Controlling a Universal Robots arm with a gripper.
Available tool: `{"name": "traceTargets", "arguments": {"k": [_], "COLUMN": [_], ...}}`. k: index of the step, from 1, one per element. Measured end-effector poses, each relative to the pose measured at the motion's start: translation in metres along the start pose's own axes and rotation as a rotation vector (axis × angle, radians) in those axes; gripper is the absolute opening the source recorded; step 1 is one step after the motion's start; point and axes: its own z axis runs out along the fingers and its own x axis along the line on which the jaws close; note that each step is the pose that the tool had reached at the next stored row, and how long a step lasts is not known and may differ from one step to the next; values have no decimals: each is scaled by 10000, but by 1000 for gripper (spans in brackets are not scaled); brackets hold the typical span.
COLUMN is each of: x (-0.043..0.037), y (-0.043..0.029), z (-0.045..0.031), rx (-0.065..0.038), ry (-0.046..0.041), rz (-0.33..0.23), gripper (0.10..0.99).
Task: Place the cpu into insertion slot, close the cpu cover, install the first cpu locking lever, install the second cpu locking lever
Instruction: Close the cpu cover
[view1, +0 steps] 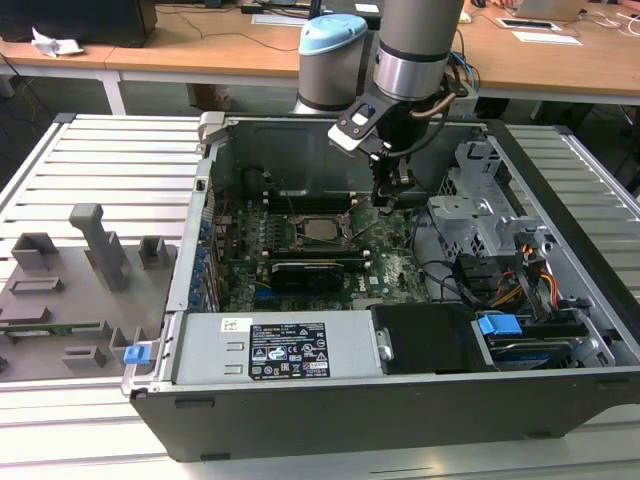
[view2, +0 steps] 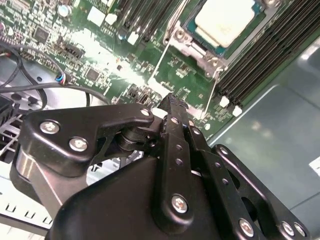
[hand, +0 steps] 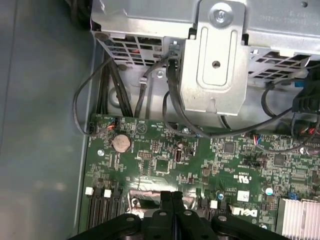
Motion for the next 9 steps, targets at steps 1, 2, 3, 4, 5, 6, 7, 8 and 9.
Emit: {"name": "traceTargets", "arguments": {"k": [1,2,3,4,5,6,7,8,9], "x": [-2,-3,-3,-1,2,6,12,14,16], "y": [17,33,50,61,70,80,95,113,133], "z": [5,7,11,14,16,19,23,26,29], "rx": [1,1,1,0,0,0,1,1,3], "ry": [-2,-4,-3,-1,-1,-1,-1,-1,-1], "rz": [2,1,0,0,1,1,1,2,1], "gripper": [106,106,106,106,106,106,106,106,106]}}
